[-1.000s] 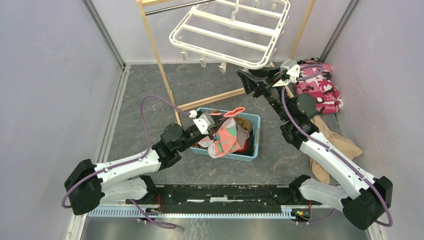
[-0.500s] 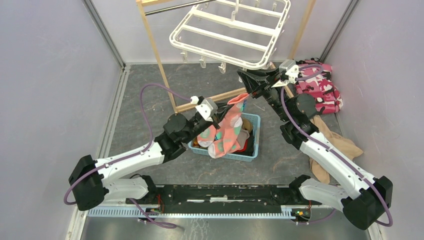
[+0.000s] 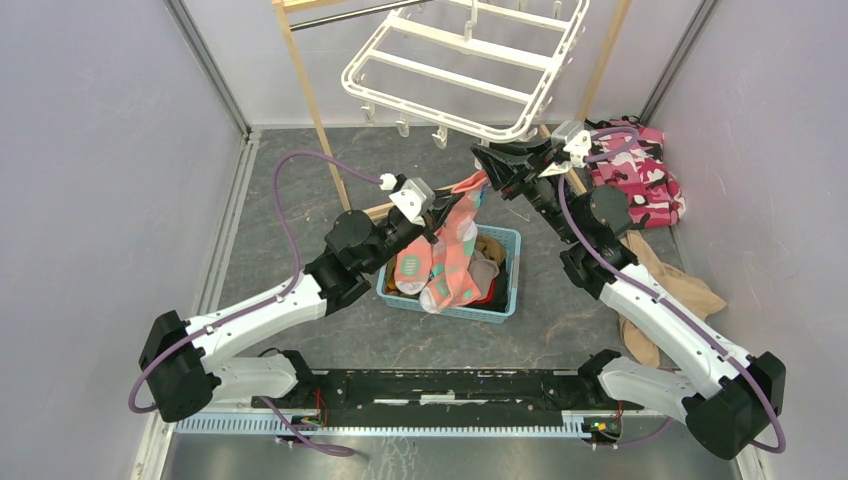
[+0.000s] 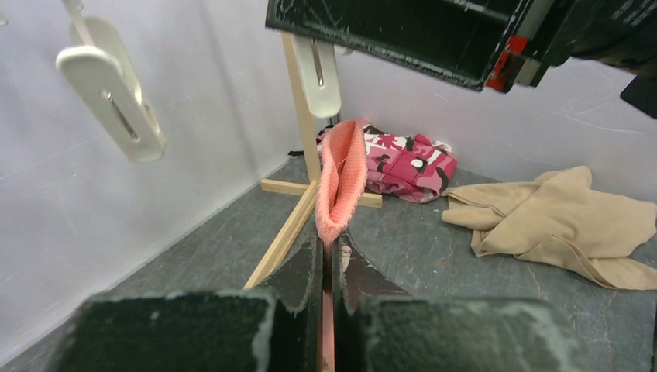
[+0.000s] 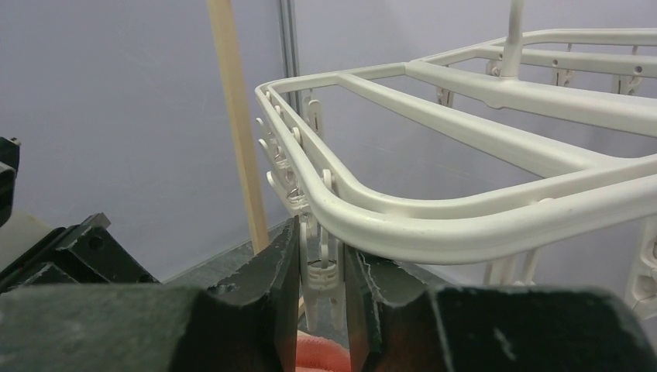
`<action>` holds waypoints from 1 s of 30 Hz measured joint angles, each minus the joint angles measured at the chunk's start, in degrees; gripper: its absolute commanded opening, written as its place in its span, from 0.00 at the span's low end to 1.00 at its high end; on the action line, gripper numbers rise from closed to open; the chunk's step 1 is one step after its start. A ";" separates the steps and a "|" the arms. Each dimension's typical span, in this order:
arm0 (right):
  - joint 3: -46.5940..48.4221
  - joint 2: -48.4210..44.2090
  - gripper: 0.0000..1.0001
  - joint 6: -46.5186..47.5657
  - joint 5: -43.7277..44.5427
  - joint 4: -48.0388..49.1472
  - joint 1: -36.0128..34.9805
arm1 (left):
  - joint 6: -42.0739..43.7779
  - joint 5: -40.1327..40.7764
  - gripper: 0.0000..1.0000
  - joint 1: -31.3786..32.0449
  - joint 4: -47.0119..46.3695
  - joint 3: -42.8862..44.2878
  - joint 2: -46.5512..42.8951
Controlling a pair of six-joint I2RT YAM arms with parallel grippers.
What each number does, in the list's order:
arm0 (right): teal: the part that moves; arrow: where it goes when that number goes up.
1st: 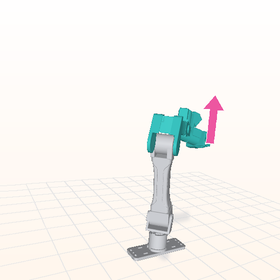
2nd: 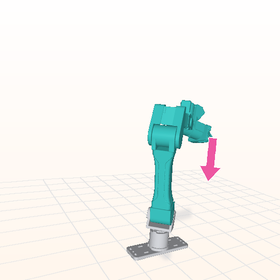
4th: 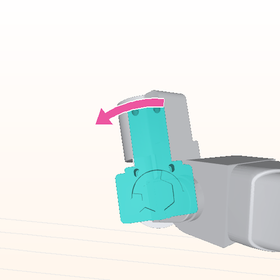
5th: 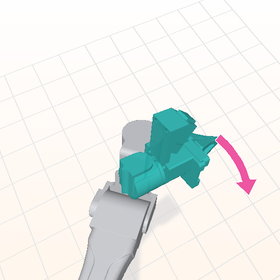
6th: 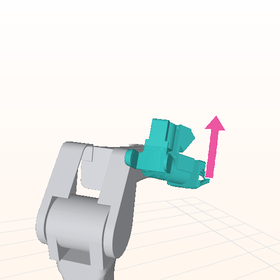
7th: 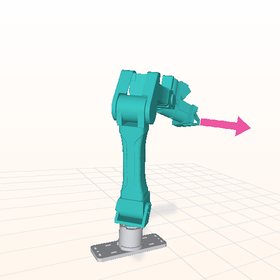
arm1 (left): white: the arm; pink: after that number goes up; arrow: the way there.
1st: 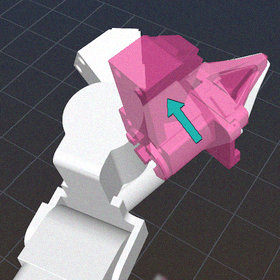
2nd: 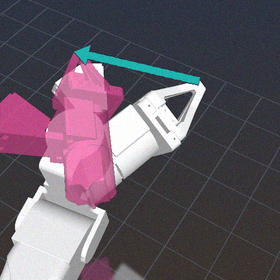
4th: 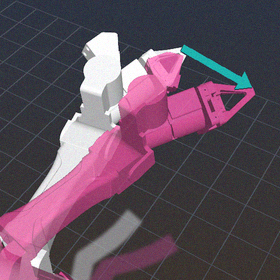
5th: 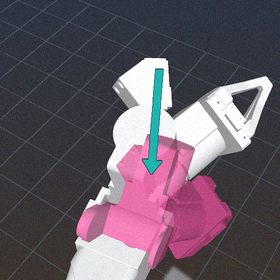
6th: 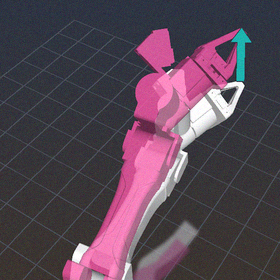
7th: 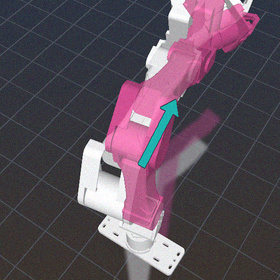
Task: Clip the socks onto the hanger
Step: Open the clamp at the hanger.
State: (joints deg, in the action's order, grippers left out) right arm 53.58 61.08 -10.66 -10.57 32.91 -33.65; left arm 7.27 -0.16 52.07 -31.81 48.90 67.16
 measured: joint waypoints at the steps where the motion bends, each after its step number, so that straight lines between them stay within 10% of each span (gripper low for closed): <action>1: 0.04 0.00 0.15 0.09 -0.07 -0.15 0.00 | 0.00 -0.17 0.02 0.00 0.02 0.28 0.02; 30: 0.72 0.00 0.15 2.58 -1.49 -0.68 0.00 | -0.85 -1.20 0.02 -1.01 0.52 1.42 0.20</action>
State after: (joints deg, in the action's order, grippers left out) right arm 54.30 61.08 -8.08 -12.05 32.23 -33.65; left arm 6.42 -1.37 51.07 -31.29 50.33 67.35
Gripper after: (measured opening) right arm 0.275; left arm 0.050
